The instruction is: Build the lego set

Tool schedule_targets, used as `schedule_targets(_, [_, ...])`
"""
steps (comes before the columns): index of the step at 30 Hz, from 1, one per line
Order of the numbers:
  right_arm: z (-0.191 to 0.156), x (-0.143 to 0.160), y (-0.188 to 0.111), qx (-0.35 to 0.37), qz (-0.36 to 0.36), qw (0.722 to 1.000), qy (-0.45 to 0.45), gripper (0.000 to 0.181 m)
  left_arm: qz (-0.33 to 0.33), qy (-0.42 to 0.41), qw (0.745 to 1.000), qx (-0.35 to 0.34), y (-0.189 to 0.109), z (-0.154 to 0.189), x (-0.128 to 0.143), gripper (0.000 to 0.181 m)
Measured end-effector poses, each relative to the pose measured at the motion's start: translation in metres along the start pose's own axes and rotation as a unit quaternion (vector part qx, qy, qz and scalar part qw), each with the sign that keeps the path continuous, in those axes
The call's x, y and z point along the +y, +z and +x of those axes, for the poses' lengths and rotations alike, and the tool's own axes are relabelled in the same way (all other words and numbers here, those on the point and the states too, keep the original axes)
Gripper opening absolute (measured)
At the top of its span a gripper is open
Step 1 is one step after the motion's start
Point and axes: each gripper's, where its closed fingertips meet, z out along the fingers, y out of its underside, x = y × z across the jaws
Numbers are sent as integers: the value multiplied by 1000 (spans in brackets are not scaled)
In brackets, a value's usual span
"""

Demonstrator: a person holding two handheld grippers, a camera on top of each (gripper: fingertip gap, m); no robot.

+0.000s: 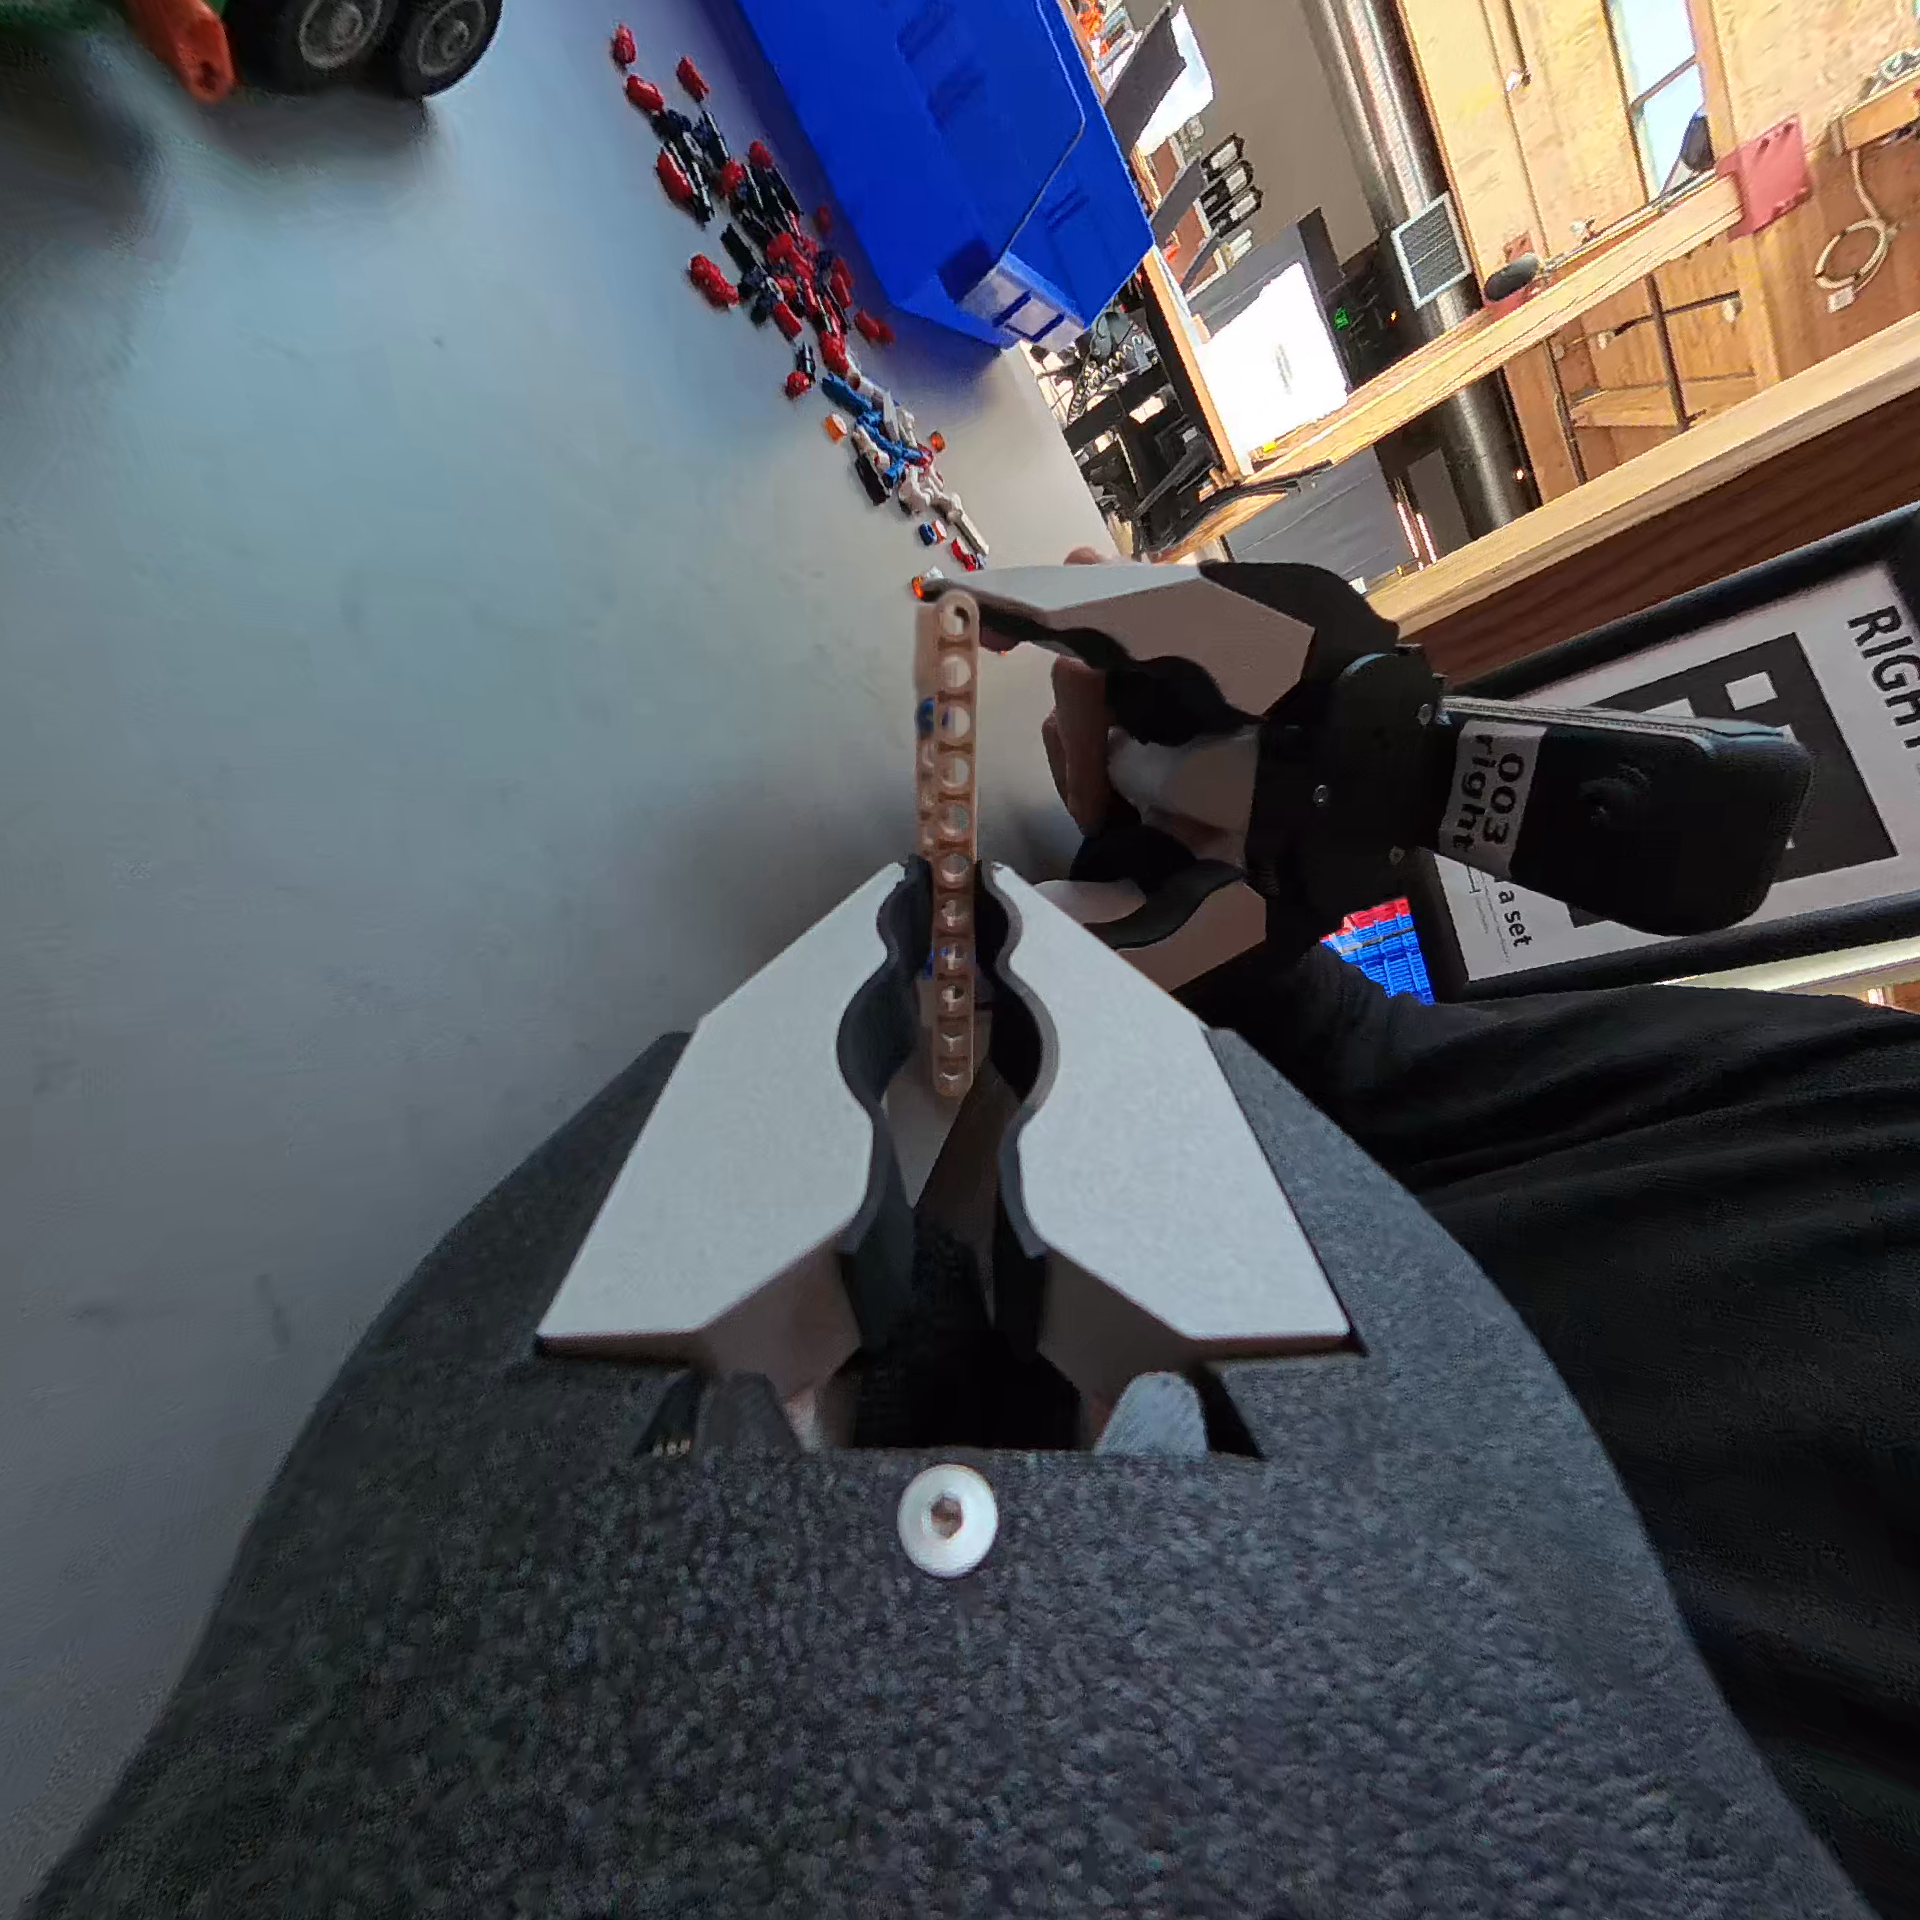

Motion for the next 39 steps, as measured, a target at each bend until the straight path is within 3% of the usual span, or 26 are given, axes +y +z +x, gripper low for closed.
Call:
schedule_targets(24, [-2,-3,2,4,14,1000,-1,91,-8,7,1000,-12,4,-4,3,6])
schedule_targets(39, [-6,-6,1,-5,36,999,-11,91,-73,36,997,-1,18,-2,8,6])
